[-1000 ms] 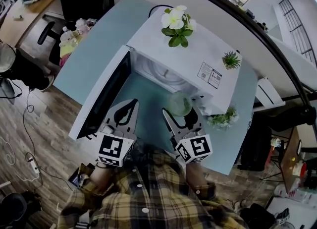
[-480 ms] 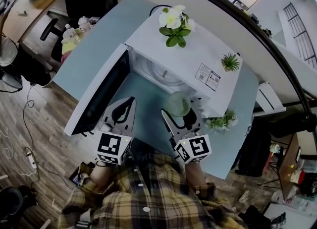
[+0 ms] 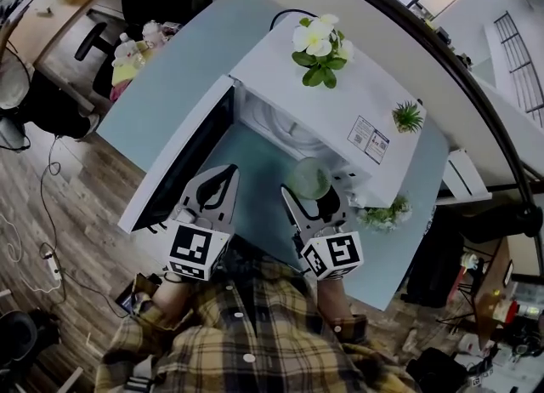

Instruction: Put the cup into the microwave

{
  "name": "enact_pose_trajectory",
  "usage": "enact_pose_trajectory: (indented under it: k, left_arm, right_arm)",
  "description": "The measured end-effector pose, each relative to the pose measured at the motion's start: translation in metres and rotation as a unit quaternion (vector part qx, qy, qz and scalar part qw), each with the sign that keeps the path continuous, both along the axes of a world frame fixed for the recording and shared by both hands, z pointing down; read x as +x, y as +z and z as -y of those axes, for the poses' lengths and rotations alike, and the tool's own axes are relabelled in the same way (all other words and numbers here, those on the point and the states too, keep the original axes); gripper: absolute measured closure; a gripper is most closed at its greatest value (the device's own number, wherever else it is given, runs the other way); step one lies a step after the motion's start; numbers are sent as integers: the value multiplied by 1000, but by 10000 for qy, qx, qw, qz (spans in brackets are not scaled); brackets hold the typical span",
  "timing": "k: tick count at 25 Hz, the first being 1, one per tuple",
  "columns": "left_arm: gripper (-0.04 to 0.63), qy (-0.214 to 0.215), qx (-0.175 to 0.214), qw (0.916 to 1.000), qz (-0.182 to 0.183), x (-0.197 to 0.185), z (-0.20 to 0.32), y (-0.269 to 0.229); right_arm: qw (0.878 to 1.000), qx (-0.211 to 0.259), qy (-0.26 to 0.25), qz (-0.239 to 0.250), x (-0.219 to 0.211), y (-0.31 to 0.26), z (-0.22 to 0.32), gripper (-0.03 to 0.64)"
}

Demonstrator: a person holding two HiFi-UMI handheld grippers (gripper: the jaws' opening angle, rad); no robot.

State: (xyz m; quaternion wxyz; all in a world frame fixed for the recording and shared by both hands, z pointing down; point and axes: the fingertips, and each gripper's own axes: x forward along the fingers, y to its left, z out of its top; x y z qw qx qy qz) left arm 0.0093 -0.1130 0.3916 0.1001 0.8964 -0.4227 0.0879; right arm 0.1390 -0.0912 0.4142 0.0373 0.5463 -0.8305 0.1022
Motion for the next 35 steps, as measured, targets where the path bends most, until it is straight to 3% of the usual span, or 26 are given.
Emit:
enact_pose_trajectory:
  k: [9,35]
  left_arm:
    - [603,-109,-126,9999,14,-15,-4,8]
    - [603,9,-524,9986,45,-3,-6,37]
  right_arm:
    - [9999,-113,-80,-52,-10,9,9,259]
    - [9992,-217,14,-334,-7,61,50,258]
